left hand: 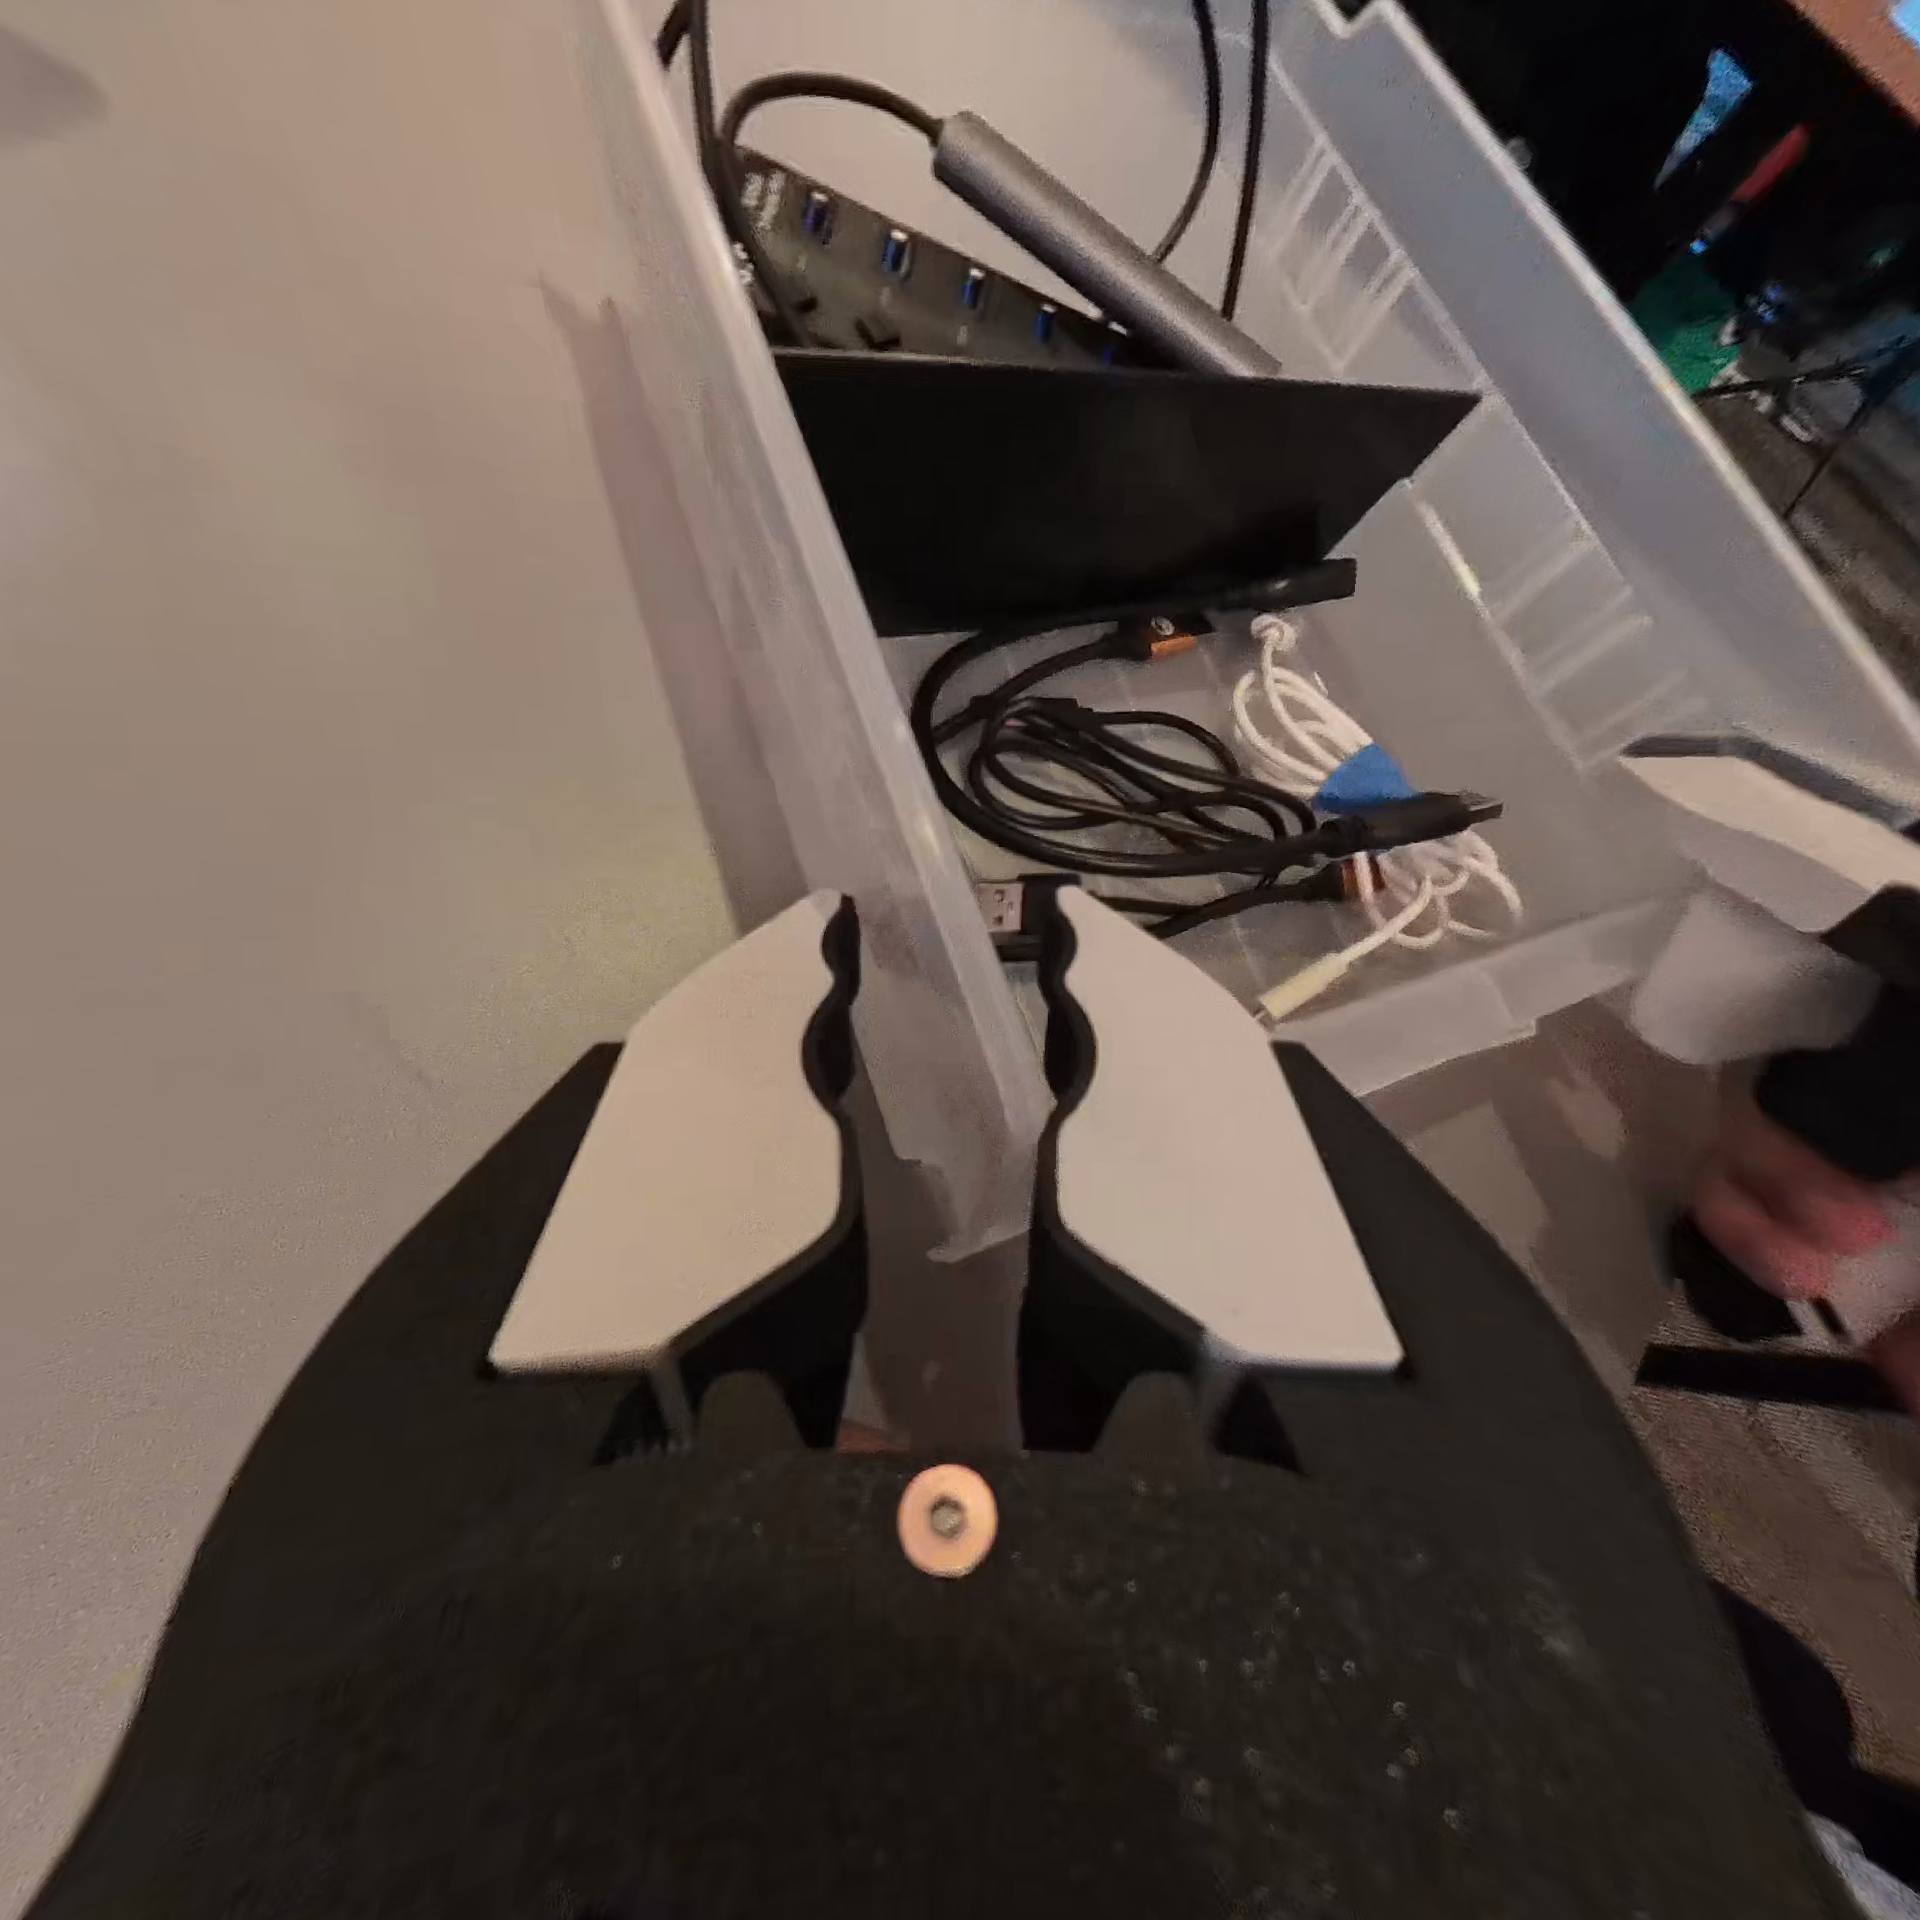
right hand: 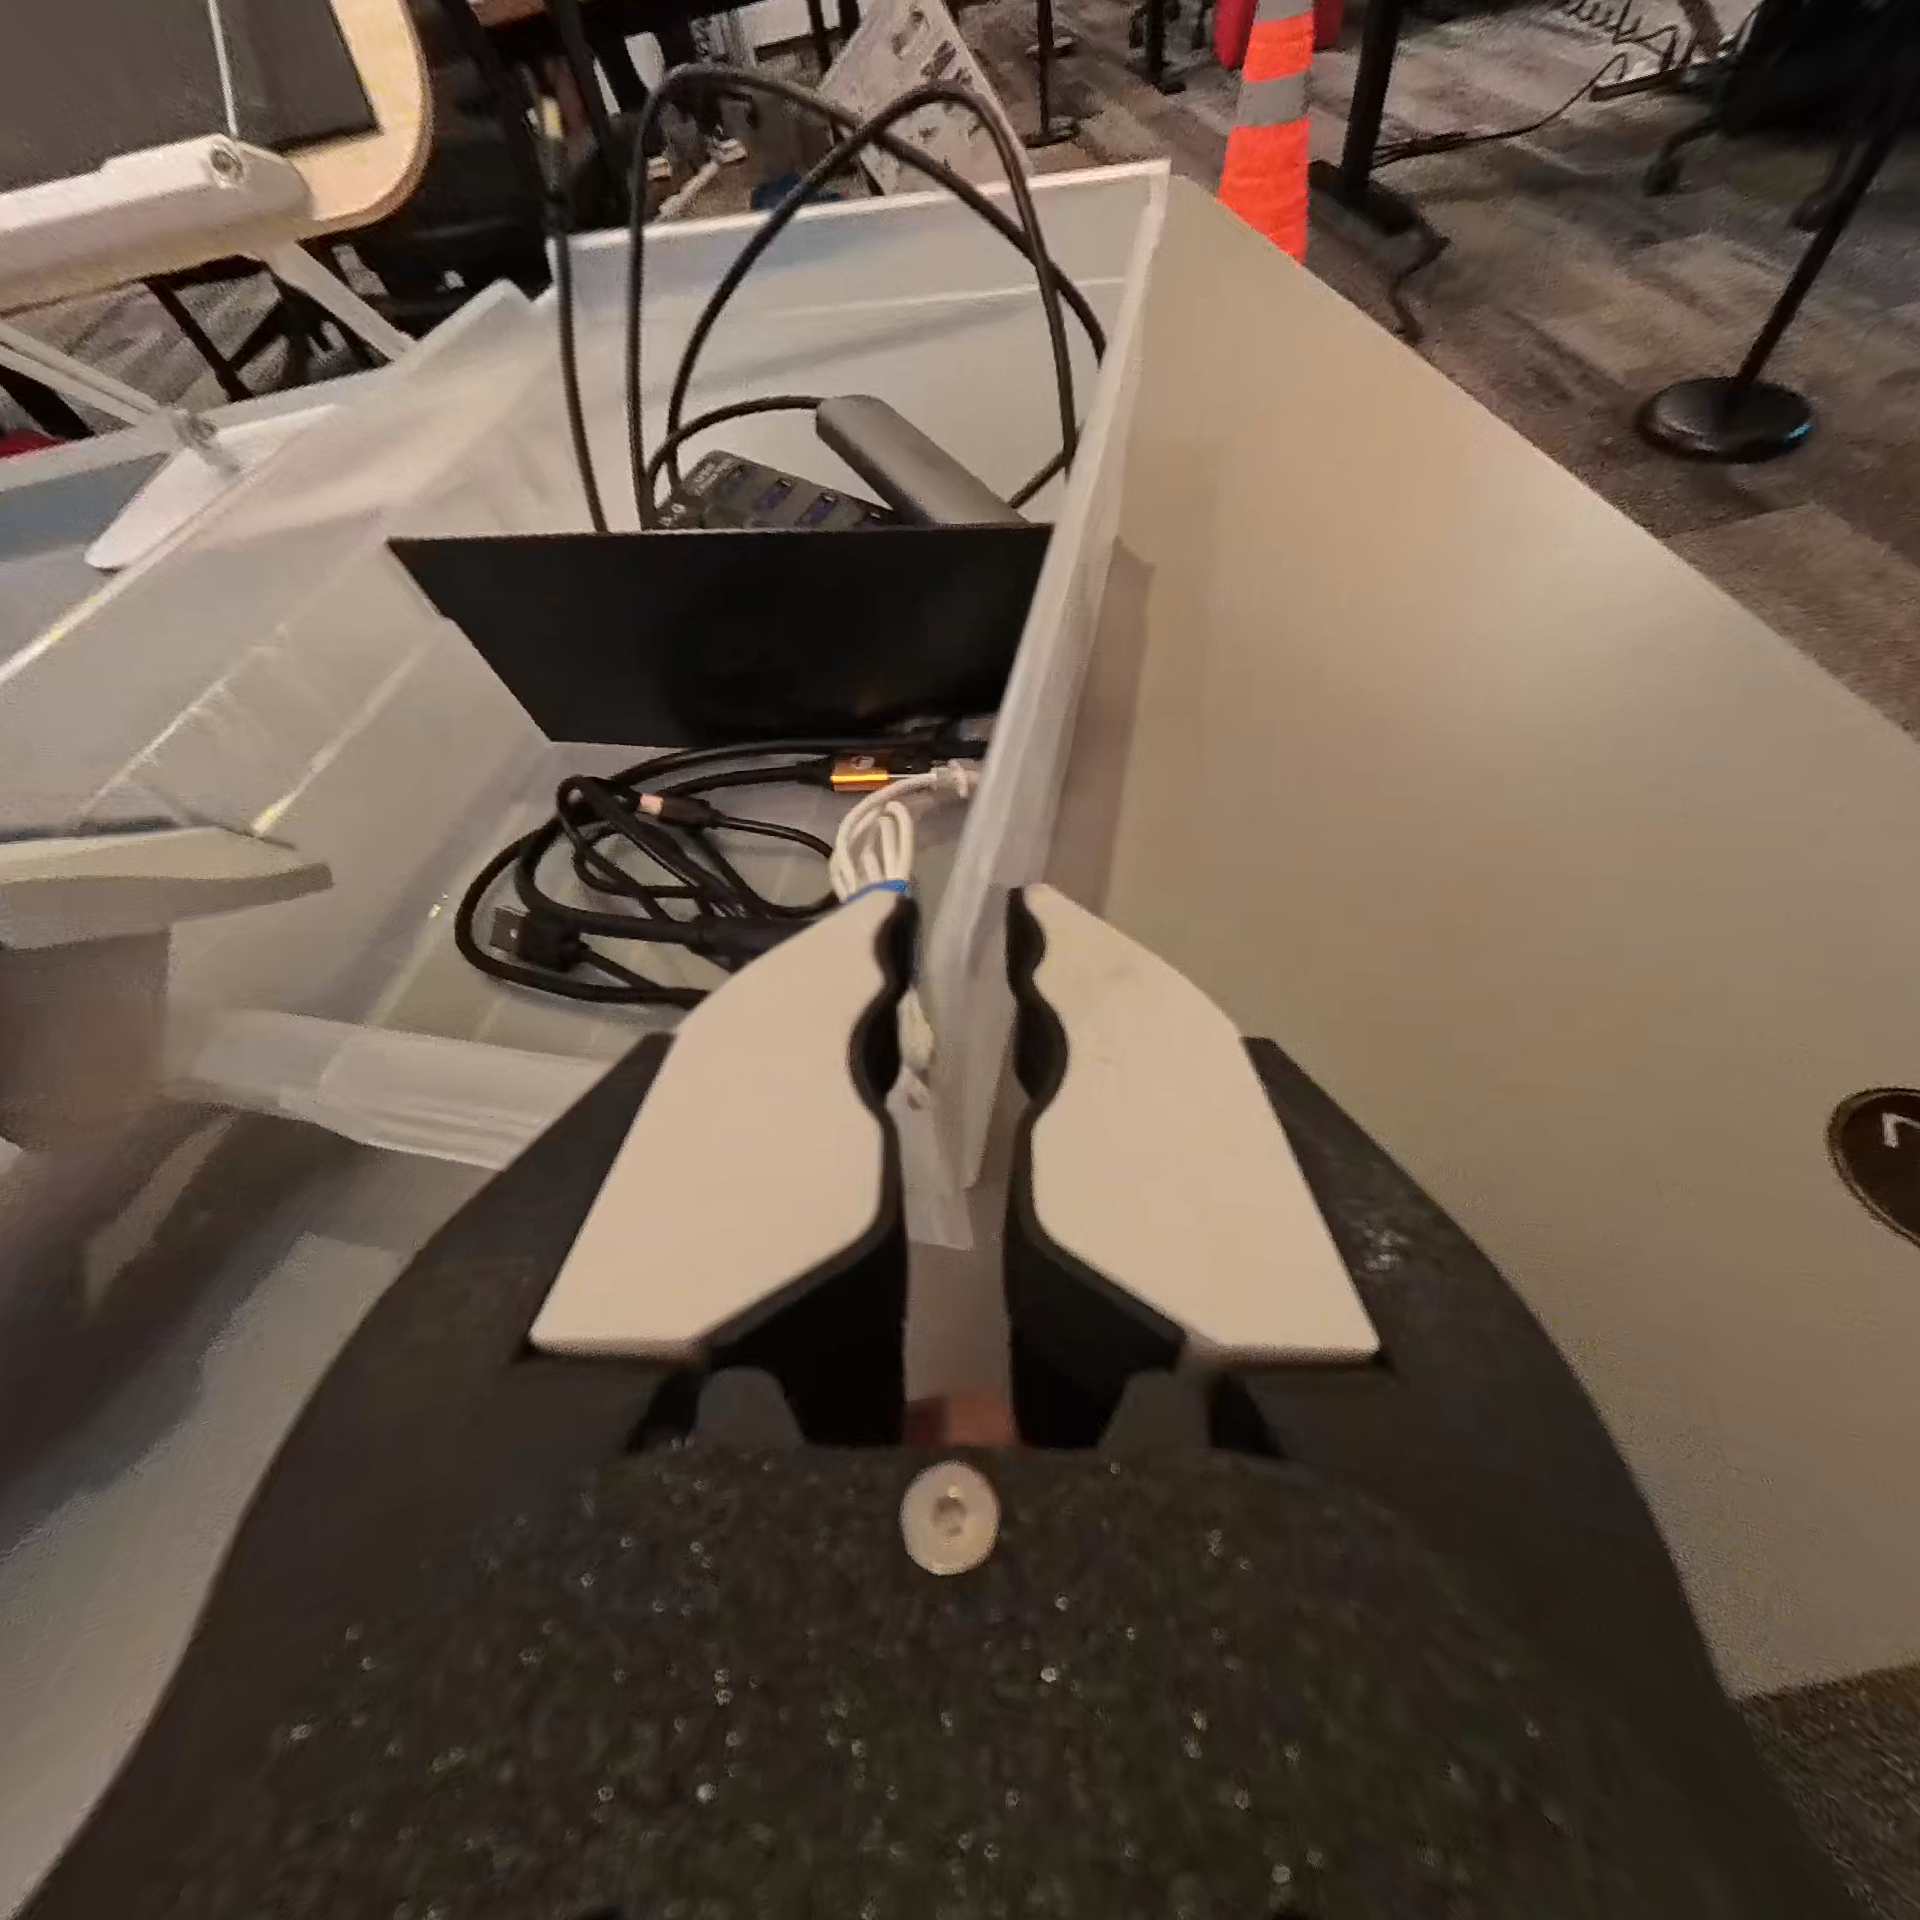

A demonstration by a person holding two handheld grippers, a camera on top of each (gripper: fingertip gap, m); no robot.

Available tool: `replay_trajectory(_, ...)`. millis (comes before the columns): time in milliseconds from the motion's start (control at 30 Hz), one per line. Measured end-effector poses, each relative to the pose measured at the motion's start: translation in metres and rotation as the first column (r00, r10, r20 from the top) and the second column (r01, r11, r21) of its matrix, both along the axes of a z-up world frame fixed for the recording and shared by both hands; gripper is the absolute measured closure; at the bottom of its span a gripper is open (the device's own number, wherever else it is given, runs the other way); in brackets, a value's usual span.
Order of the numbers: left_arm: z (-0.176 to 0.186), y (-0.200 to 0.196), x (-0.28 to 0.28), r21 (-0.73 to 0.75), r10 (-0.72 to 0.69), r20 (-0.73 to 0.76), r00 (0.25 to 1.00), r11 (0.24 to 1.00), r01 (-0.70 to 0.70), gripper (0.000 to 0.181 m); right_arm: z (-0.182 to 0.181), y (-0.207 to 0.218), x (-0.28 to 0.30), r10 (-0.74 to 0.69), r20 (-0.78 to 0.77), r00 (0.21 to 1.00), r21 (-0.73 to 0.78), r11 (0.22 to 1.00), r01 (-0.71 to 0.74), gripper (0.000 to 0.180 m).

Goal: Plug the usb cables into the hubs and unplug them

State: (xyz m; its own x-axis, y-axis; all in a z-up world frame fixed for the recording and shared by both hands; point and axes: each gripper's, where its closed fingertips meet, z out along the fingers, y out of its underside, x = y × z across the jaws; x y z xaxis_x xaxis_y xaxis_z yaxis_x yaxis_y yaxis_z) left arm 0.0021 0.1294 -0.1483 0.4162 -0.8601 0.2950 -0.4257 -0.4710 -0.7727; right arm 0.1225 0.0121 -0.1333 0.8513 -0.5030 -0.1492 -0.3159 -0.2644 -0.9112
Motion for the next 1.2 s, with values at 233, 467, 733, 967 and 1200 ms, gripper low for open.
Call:
replay_trajectory(233,0.005,0.001,-0.031,0.128,0.097,-0.035,0.995,0.988,-0.091,0.168,0.004,-0.003,-0.008,-0.059,0.077,0.995,-0.094,0.993,0.066,0.176)
replay_trajectory(467,0.026,0.047,-0.133,0.282,0.286,-0.024,0.958,0.921,-0.268,0.174,0.031,0.063,-0.088,0.134,0.17,0.976,-0.041,0.991,-0.129,0.175)
replay_trajectory(733,0.021,0.098,-0.24,0.326,0.461,-0.08,0.884,0.85,-0.414,0.176,0.014,0.146,-0.181,0.331,0.125,0.935,-0.091,0.943,-0.321,0.175)
replay_trajectory(967,0.013,0.096,-0.258,0.207,0.422,-0.045,0.906,0.891,-0.405,0.167,0.003,0.152,-0.202,0.412,0.123,0.903,-0.081,0.911,-0.404,0.172)
replay_trajectory(1200,0.068,0.087,-0.358,0.238,0.412,0.131,0.902,0.87,-0.432,0.155,0.016,0.102,-0.204,0.501,0.099,0.86,-0.044,0.865,-0.5,0.133)
